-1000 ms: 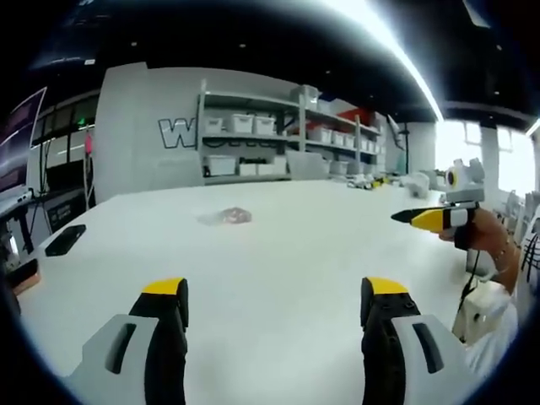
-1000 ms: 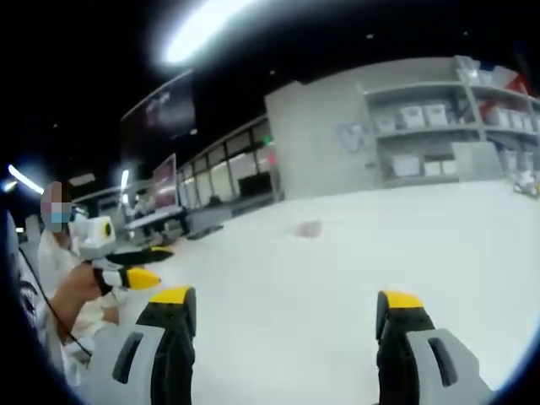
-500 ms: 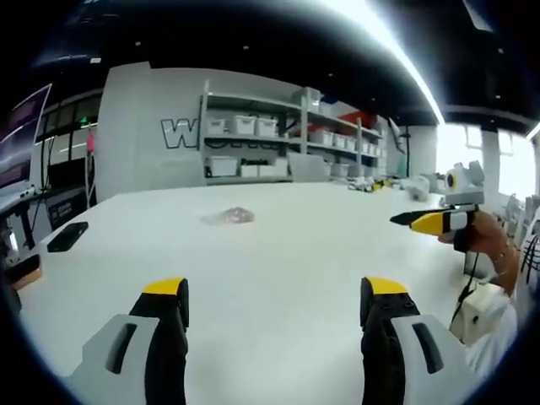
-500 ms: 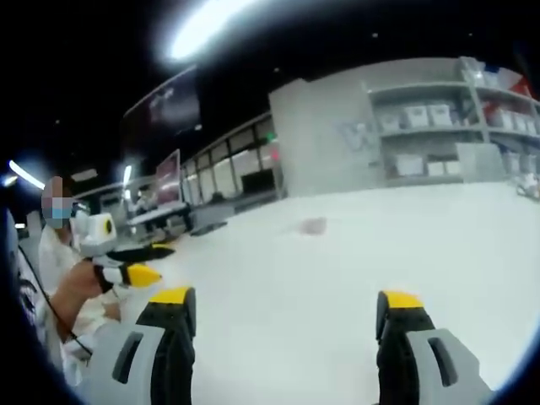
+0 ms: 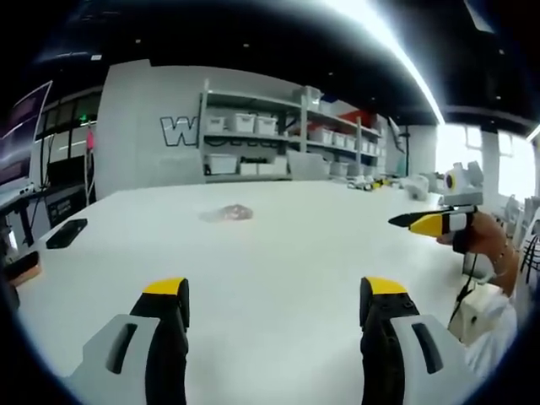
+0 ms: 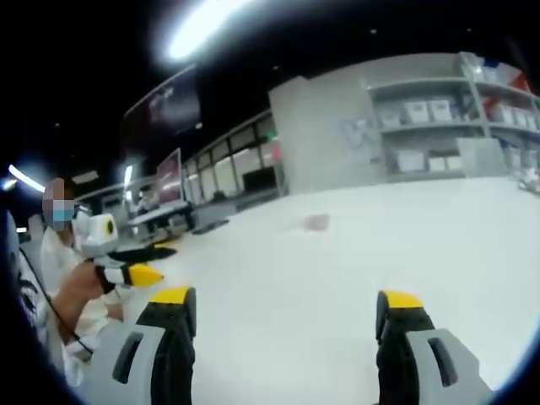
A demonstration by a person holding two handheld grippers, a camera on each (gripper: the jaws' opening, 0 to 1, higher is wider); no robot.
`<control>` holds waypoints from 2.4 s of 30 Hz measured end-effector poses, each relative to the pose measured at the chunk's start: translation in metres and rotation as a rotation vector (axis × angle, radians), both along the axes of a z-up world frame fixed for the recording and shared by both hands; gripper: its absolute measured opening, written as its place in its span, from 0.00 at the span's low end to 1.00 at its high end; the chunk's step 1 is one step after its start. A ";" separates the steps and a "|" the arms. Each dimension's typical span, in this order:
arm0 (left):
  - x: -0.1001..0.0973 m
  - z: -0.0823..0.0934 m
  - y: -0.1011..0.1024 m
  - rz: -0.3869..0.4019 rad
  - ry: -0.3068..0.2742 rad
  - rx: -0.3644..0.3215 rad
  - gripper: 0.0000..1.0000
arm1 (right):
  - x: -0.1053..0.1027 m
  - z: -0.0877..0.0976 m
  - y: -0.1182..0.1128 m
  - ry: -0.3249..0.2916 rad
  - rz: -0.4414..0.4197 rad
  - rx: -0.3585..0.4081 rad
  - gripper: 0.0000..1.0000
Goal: Open the resealable bag by pulling the two sides of the seal apart until the entire bag opening is separated and visibly accessible.
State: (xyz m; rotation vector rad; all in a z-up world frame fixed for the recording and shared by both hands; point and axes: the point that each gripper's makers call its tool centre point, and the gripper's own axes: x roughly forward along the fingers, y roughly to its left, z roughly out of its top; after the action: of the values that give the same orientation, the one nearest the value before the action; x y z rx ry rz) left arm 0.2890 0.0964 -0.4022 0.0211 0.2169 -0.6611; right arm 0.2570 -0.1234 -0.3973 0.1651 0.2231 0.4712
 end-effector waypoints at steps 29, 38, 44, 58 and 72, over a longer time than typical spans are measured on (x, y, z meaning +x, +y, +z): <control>-0.002 -0.002 -0.004 -0.006 0.010 0.013 0.82 | 0.000 -0.004 0.003 0.010 0.012 0.008 0.88; -0.003 0.001 -0.001 -0.004 0.003 0.007 0.82 | 0.006 0.007 0.010 -0.021 0.021 -0.037 0.84; -0.005 0.002 0.001 -0.003 -0.001 0.000 0.82 | 0.012 0.013 0.018 -0.034 0.032 -0.061 0.83; -0.006 0.002 0.005 0.003 -0.003 -0.001 0.82 | 0.023 0.014 0.019 -0.040 0.028 -0.113 0.81; -0.007 0.001 0.005 0.007 -0.003 -0.004 0.82 | 0.034 0.006 0.018 -0.019 0.022 -0.145 0.81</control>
State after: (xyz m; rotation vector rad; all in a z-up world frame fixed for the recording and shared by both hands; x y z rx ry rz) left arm 0.2817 0.1019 -0.4014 0.0178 0.2125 -0.6543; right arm 0.2910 -0.1050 -0.3911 0.0167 0.2397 0.4760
